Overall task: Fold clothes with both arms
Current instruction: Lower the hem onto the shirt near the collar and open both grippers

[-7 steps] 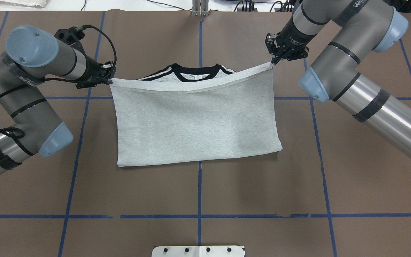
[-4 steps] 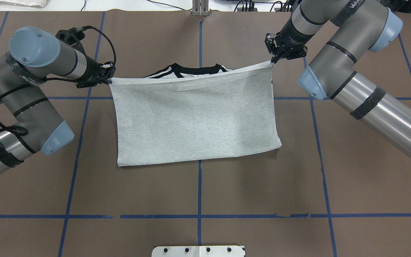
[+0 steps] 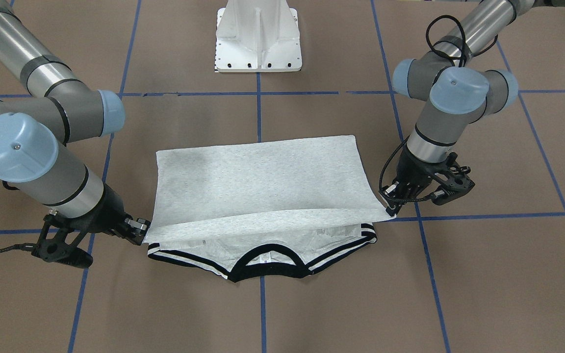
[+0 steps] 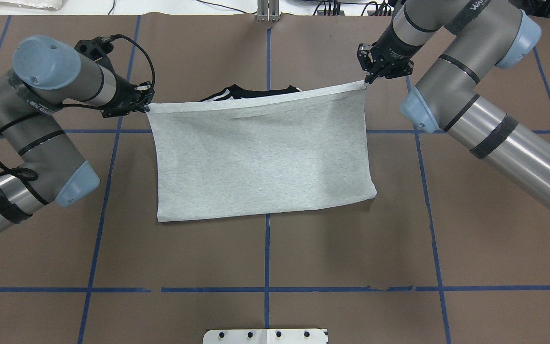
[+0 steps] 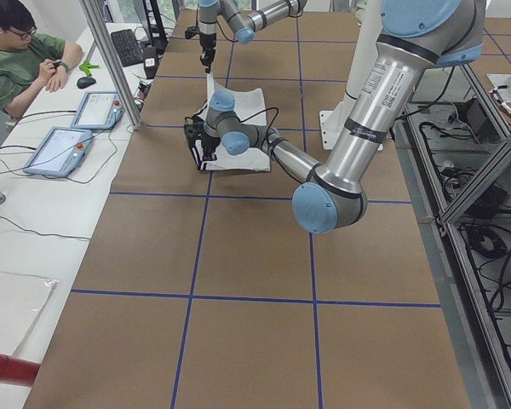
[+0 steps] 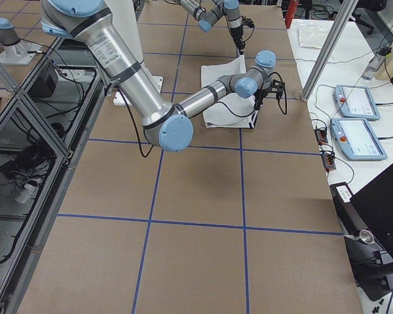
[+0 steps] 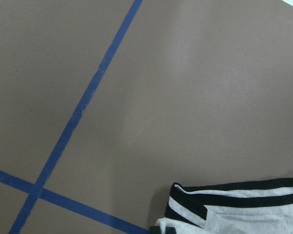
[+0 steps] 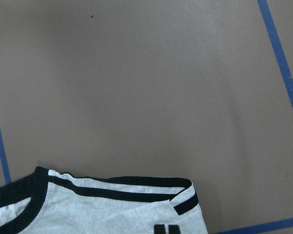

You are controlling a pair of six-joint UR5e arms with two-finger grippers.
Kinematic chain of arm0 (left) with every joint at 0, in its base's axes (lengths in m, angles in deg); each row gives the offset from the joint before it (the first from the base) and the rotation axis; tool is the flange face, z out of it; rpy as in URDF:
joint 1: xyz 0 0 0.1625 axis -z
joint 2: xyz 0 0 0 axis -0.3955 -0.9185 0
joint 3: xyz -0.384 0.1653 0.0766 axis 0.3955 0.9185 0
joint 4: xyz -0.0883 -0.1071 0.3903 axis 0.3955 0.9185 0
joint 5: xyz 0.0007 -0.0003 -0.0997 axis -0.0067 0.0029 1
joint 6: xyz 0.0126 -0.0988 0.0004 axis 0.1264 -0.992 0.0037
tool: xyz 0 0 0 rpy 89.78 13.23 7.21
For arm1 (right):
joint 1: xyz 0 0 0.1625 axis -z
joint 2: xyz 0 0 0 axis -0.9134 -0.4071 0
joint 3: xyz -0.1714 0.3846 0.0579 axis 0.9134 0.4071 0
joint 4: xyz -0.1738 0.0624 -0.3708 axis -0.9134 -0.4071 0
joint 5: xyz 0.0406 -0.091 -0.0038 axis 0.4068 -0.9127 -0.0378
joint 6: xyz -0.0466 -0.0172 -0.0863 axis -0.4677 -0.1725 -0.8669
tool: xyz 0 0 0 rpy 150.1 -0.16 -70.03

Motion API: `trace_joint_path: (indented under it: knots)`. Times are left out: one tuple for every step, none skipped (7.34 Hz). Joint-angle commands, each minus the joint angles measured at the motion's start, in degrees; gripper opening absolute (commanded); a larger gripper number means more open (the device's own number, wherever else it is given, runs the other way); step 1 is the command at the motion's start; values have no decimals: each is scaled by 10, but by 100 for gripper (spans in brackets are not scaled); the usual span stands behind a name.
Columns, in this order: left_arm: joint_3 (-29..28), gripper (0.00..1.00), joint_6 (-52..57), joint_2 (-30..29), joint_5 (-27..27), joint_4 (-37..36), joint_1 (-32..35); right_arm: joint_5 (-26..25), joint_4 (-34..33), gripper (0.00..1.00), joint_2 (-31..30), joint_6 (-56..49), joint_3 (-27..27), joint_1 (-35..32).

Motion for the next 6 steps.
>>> trace_joint_path:
  knots:
    - [1,0,-5,-7,1,-1,-1,0,0,0,0,1,-4,1]
    - [3,0,-5,-9,0,-1,-1,1,0,0,-3,-1,-7,1]
    - [3,0,-6,-10,0,-2,-1,0,0,0,-4,0,-5,3]
    - [3,24,-5,-10,0,-2,-1,-1,0,32,-4,5,-5,6]
    - [2,54,-5,-10,0,-2,-1,-3,2,99,-6,2,-5,12]
    - [1,79,-5,-10,0,-2,-1,-3,1,100,-7,-3,-4,12]
